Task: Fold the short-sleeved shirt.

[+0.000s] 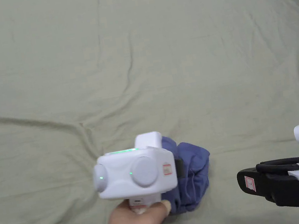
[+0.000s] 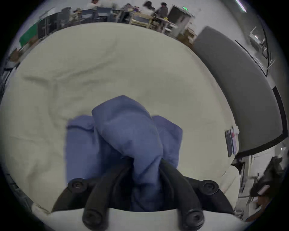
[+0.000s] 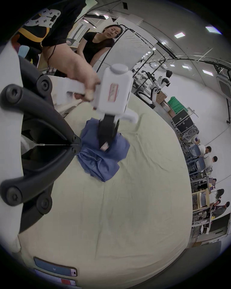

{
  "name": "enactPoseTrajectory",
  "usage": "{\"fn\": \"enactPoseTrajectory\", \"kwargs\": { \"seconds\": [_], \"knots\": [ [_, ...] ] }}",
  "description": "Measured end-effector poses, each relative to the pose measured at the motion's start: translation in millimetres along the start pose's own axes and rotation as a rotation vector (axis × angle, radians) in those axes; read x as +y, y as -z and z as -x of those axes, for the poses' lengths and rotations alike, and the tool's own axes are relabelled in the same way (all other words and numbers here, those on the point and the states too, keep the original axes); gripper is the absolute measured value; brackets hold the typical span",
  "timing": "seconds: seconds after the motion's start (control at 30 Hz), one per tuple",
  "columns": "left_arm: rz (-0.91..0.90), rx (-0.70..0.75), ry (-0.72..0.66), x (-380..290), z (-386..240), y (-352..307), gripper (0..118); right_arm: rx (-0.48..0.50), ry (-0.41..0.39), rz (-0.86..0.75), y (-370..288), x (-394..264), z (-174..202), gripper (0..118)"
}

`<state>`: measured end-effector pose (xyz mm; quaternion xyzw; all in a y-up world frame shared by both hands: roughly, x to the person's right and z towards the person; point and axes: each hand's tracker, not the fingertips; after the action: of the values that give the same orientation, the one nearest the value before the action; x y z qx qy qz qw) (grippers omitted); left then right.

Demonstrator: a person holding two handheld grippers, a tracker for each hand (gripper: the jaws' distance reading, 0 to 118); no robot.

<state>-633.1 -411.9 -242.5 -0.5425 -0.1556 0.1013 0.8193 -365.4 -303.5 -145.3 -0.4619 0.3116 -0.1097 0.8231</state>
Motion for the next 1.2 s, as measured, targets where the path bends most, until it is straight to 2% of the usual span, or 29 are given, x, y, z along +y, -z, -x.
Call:
{"fn": "enactPoseTrajectory", "kwargs": {
  "seconds": [0.07,0.13,0.17,0.2,0.27,0.3,0.33,0.37,0.4,0.5,0.57,0.7,0.77,0.83,0.93,1.0,1.1,1.2],
  "knots": [
    [-0.002,0.071,0.018,-6,-5,15,16,-0.009,0.002,0.001,-2,-2,-2,3],
    [-0.096,0.034,0.003,-8,2,19,45,-0.018,0.002,-0.001,-5,-3,-3,3],
    [-0.110,-0.035,-0.053,-6,11,15,65,-0.018,0.007,-0.002,-6,-3,-5,3],
    [-0.087,-0.135,-0.133,-5,16,11,91,-0.012,0.014,-0.004,-6,-4,-7,3],
    [-0.024,-0.279,-0.214,-2,19,-9,95,0.001,0.026,-0.005,-6,-6,-9,3],
    [-0.038,-0.324,-0.214,-3,23,-24,91,0.004,0.027,-0.006,-6,-7,-10,3],
    [-0.093,-0.342,-0.188,-5,26,-39,71,0.006,0.027,-0.008,-5,-8,-10,3],
    [-0.195,-0.311,-0.148,-6,31,-59,30,0.007,0.028,-0.012,-6,-8,-11,3],
    [-0.264,-0.232,-0.130,-5,29,-76,0,0.009,0.032,-0.019,-7,-9,-12,3],
    [-0.273,0.043,-0.067,-4,34,-88,0,0.021,0.055,-0.042,-11,-10,-18,3],
    [-0.250,0.074,0.016,-6,30,-73,0,0.020,0.065,-0.053,-13,-11,-23,3],
    [-0.115,-0.026,0.140,-15,-9,-22,0,-0.020,0.086,-0.072,-22,-13,-31,3],
    [-0.051,0.038,0.249,-20,-35,14,0,-0.031,0.100,-0.083,-29,-16,-35,3],
    [-0.003,0.138,0.272,-23,-53,46,0,-0.040,0.111,-0.093,-37,-18,-37,3],
    [-0.045,0.121,0.272,-14,-79,52,0,-0.068,0.109,-0.104,-52,-22,-37,3],
    [-0.028,0.008,0.257,-8,-94,56,0,-0.082,0.103,-0.114,-62,-25,-36,3],
    [-0.014,-0.080,0.290,-8,-115,58,0,-0.099,0.094,-0.128,-74,-25,-37,3],
    [0.029,-0.222,0.193,-9,-108,47,0,-0.106,0.087,-0.155,-80,-20,-37,3]
  ]
}}
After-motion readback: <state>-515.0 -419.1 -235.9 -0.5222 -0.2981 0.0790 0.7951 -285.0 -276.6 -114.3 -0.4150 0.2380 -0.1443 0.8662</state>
